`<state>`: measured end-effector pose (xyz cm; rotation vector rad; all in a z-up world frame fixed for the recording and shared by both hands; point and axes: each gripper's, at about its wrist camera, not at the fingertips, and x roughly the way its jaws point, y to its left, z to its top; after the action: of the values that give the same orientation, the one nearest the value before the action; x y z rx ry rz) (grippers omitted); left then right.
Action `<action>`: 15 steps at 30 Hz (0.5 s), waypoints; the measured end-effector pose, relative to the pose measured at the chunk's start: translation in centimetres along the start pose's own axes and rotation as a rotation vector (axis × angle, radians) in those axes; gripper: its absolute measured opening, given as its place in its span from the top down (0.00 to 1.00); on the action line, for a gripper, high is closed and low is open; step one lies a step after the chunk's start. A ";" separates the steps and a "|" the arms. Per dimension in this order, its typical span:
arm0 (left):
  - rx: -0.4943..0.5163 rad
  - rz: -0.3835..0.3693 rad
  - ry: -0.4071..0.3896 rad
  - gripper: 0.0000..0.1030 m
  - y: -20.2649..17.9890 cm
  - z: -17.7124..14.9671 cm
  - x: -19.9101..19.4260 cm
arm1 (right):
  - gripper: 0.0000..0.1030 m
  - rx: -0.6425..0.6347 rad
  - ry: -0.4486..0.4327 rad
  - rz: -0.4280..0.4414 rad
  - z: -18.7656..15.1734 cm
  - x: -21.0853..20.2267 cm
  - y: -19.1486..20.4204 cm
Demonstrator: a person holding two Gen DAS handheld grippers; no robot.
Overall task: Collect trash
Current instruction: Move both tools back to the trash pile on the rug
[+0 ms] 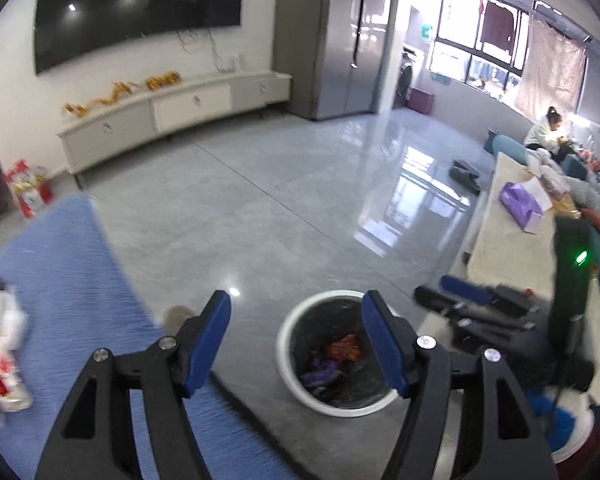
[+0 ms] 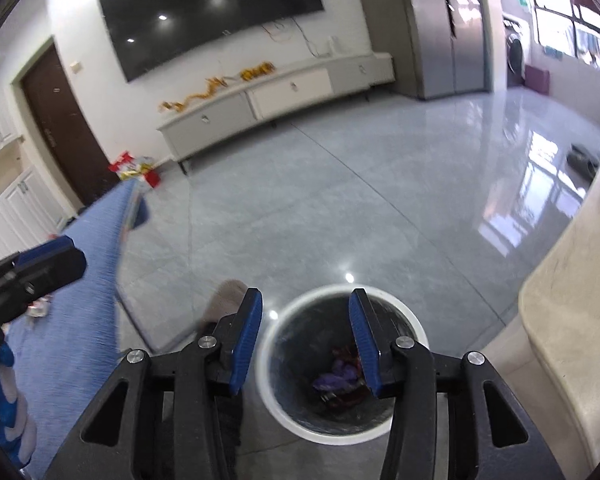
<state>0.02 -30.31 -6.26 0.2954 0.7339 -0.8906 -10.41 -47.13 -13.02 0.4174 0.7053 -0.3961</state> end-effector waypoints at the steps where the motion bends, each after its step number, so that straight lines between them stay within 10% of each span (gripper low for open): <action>1: 0.002 0.015 -0.010 0.35 0.5 -0.2 -0.9 | 0.56 -0.021 -0.019 0.016 0.4 -0.9 1.2; 15: -0.139 0.303 -0.113 0.32 9.7 -5.6 -12.4 | 0.53 -0.285 -0.111 0.252 2.2 -5.2 15.6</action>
<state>0.06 -14.05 -2.29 0.2238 0.6225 -0.5618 -5.33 -33.94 -4.34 0.2084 0.5818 -0.0776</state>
